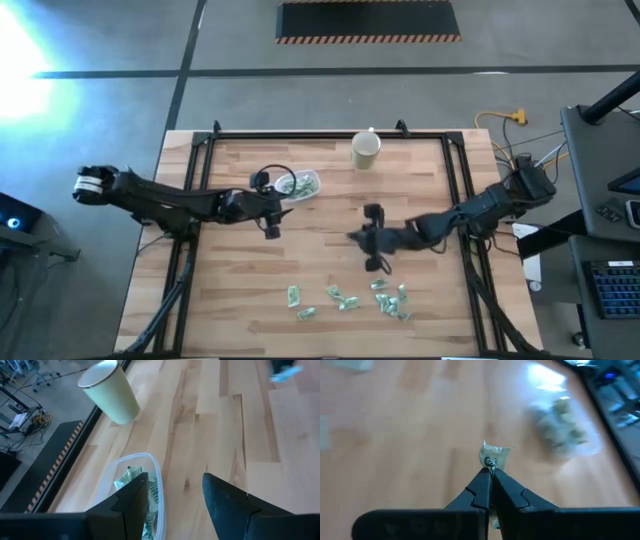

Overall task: Pick and place Stevia / Truvia into bins
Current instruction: Put the stevia packet into the transparent container

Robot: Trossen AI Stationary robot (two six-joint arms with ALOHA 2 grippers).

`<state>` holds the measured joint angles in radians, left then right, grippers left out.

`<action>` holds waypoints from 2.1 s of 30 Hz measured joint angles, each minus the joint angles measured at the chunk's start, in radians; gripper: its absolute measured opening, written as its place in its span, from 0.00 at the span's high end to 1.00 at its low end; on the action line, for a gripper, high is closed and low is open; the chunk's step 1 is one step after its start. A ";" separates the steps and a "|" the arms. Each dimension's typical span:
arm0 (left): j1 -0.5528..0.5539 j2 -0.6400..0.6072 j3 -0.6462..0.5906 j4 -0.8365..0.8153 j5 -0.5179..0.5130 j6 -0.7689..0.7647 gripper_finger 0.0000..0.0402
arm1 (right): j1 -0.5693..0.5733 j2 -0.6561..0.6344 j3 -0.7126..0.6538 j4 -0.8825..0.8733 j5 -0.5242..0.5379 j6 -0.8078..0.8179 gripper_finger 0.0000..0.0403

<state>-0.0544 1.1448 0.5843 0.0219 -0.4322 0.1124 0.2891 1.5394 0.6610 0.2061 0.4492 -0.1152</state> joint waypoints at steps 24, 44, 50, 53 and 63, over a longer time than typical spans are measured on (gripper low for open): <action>-0.034 -0.212 -0.020 -0.251 0.006 -0.159 0.57 | -0.438 0.310 0.402 0.054 -0.383 -0.098 0.98; -0.053 -0.231 -0.020 -0.294 0.009 -0.160 0.57 | -0.565 0.508 0.637 -0.156 -0.406 -0.036 0.98; -0.053 -0.233 -0.020 -0.293 0.009 -0.161 0.57 | -0.565 0.508 0.633 -0.158 -0.444 -0.042 0.90; -0.053 -0.232 -0.020 -0.293 0.008 -0.161 0.57 | -0.564 0.508 0.633 -0.157 -0.457 -0.042 0.81; -0.053 -0.231 -0.020 -0.293 0.009 -0.162 0.57 | -0.562 0.507 0.648 -0.139 -0.469 -0.064 0.59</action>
<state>-0.1074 0.9134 0.5644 -0.2710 -0.4236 -0.0498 -0.2726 2.0460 1.3090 0.0669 -0.0196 -0.1795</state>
